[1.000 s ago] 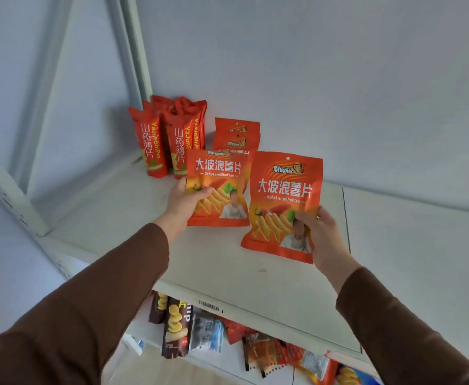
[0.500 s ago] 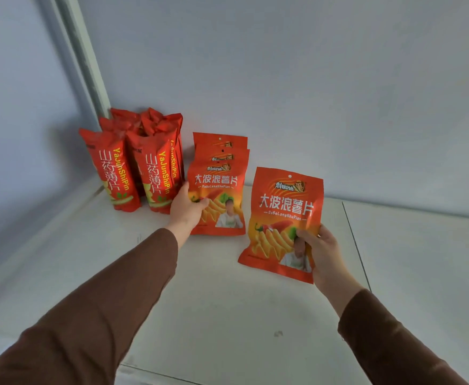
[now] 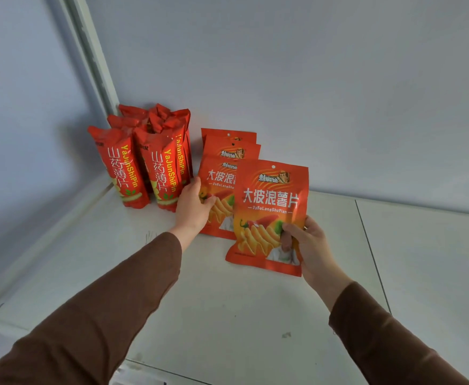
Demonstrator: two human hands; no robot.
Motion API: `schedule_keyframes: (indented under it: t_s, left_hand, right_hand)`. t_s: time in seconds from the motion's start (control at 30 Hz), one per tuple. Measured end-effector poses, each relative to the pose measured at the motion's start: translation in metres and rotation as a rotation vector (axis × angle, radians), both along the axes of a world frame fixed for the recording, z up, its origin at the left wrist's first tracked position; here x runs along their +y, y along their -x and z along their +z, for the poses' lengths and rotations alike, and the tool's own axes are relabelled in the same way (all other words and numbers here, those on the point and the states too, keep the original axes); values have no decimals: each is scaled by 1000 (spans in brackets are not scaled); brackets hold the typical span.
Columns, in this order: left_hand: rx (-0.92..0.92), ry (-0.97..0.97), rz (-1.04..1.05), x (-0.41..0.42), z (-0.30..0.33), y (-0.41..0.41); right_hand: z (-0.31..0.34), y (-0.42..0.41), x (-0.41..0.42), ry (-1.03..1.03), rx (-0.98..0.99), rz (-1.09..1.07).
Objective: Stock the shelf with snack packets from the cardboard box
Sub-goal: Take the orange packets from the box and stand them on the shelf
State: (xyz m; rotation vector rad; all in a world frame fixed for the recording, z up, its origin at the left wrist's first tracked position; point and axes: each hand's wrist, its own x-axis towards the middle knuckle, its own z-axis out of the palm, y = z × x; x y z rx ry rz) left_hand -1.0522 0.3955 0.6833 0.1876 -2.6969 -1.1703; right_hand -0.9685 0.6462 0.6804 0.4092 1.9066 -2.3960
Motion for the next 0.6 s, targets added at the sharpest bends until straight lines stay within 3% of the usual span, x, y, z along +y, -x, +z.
schedule_keyframes:
  t_s: [0.17, 0.33, 0.6]
  left_hand:
    - [65, 38, -99, -16, 5, -24]
    - [77, 97, -69, -38, 13, -52]
    - [135, 179, -118, -58, 22, -78]
  right_hand:
    - [-1, -5, -39, 1, -42, 58]
    - [-16, 0, -86, 5, -100, 4]
    - [-27, 15, -118, -209, -87, -111]
